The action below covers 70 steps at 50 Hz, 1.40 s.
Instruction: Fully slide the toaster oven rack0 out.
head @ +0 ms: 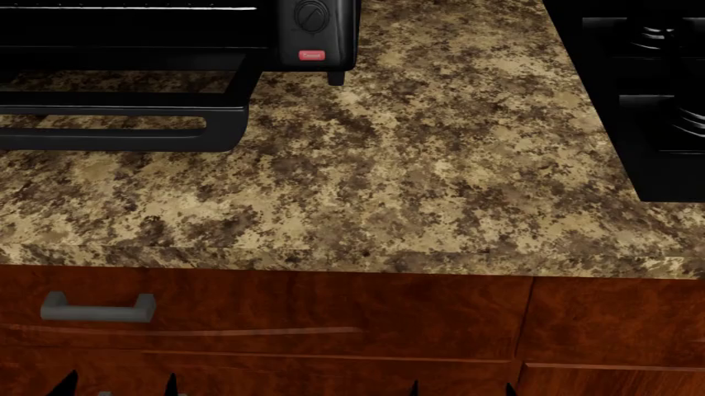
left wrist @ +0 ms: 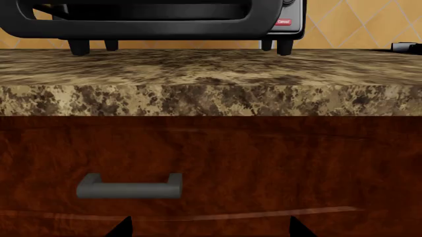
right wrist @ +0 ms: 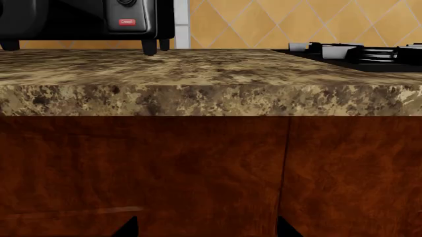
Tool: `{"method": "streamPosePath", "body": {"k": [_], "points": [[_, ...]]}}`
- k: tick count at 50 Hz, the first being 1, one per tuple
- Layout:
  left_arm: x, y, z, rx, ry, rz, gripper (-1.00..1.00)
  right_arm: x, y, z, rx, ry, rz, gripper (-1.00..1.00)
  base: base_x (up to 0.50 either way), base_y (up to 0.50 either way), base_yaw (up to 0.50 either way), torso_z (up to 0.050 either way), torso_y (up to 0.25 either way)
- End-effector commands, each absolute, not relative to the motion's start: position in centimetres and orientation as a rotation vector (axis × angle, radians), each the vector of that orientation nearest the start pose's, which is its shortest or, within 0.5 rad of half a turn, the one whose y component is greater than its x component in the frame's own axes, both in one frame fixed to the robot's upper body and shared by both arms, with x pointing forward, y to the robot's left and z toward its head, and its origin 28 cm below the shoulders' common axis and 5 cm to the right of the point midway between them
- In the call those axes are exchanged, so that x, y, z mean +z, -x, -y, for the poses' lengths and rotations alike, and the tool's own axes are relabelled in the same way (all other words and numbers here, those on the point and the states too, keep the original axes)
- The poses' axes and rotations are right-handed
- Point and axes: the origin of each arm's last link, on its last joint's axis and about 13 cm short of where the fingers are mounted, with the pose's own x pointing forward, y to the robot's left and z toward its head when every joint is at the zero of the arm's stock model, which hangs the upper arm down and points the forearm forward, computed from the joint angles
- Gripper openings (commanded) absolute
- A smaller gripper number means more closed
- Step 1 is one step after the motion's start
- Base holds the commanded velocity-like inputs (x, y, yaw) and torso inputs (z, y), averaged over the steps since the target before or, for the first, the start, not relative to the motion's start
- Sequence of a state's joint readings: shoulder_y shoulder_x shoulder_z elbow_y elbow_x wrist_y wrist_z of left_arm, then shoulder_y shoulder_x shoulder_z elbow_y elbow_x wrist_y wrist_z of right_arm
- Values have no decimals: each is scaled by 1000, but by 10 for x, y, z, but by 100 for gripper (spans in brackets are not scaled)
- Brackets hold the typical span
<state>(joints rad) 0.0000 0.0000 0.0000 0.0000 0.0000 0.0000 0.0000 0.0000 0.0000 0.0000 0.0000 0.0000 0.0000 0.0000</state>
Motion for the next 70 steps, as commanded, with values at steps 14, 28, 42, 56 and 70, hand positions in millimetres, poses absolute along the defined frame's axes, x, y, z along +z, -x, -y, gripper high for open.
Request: {"method": "streamPosePath", "body": {"k": [14,28,42,56,70], "points": [[45,-202,-203,-4,-20,45,100,43,-212,97,51,76,-84,100,0,0,0,0,0],[126,-188,-210,21,-33,183,100,140,-210,97,95,163,10,100,0,0,0,0,0],[180,-201,-215,1,-96,256,100,202,-228,101,97,232,79,100,0,0,0,0,0],[215,-220,-217,20,-136,299,100,233,-238,102,134,259,124,100,0,0,0,0,0],[215,-223,-221,34,-128,285,100,232,-239,102,144,265,114,100,0,0,0,0,0]]}}
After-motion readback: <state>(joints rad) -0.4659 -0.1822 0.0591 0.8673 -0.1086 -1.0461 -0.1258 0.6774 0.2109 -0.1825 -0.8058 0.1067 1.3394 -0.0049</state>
